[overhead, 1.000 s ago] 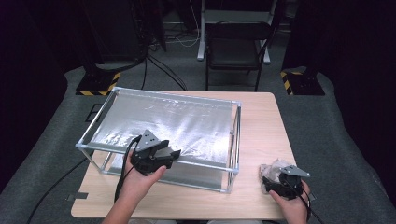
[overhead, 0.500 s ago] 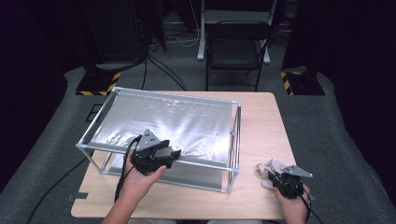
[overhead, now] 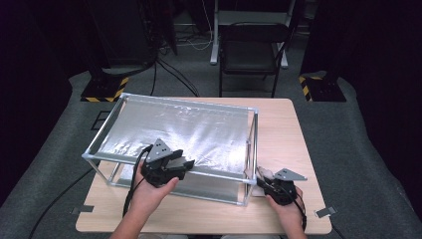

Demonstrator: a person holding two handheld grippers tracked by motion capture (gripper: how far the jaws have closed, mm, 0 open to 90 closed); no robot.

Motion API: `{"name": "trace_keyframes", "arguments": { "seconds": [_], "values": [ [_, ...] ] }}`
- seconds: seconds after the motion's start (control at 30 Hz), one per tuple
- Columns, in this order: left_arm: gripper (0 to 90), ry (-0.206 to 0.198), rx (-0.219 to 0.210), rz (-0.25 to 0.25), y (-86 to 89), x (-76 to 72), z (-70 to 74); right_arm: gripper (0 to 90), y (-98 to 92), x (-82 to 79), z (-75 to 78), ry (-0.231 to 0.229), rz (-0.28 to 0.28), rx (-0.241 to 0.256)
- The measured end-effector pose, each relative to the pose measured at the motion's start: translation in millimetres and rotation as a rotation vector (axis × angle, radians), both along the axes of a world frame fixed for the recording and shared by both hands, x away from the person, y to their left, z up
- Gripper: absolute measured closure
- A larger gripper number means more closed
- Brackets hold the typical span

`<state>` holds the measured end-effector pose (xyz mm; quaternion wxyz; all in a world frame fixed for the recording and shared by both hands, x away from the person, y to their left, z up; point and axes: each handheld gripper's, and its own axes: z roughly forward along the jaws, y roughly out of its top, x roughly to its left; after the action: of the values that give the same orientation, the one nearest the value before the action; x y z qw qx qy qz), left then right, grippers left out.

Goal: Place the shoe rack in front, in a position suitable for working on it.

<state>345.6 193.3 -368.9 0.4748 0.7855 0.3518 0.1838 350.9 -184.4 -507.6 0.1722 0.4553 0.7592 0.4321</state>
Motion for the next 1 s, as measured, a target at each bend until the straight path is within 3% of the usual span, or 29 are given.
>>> {"name": "trace_keyframes", "arguments": {
  "seconds": [0.13,0.37,0.43,0.47,0.7,0.9,1.0],
  "values": [
    [44.7,-0.002,0.004,0.001,0.2,-0.4,0.1,72.7,17.2,8.5,-4.9,0.015,0.044,-0.017],
    [44.5,-0.019,0.000,0.016,-0.7,-2.6,-1.4,59.5,26.7,22.2,-12.6,0.064,0.042,-0.027],
    [44.4,-0.021,-0.003,0.024,-0.5,-2.9,-2.1,59.9,28.0,24.1,-13.9,0.081,0.056,-0.035],
    [44.2,-0.026,-0.004,0.032,-0.8,-3.0,-2.6,60.9,28.7,25.0,-14.8,0.069,0.066,-0.043],
    [44.2,-0.047,0.001,0.051,-1.4,-4.2,-4.7,64.1,33.9,16.4,-12.7,0.099,0.084,-0.068],
    [44.4,-0.057,0.003,0.061,1.7,-5.9,-5.8,64.0,32.3,-1.5,-14.5,0.105,0.103,-0.022],
    [44.4,-0.032,0.009,0.064,1.8,-6.3,-2.4,64.1,33.8,-10.5,-14.9,0.106,0.115,-0.020]
  ]
}}
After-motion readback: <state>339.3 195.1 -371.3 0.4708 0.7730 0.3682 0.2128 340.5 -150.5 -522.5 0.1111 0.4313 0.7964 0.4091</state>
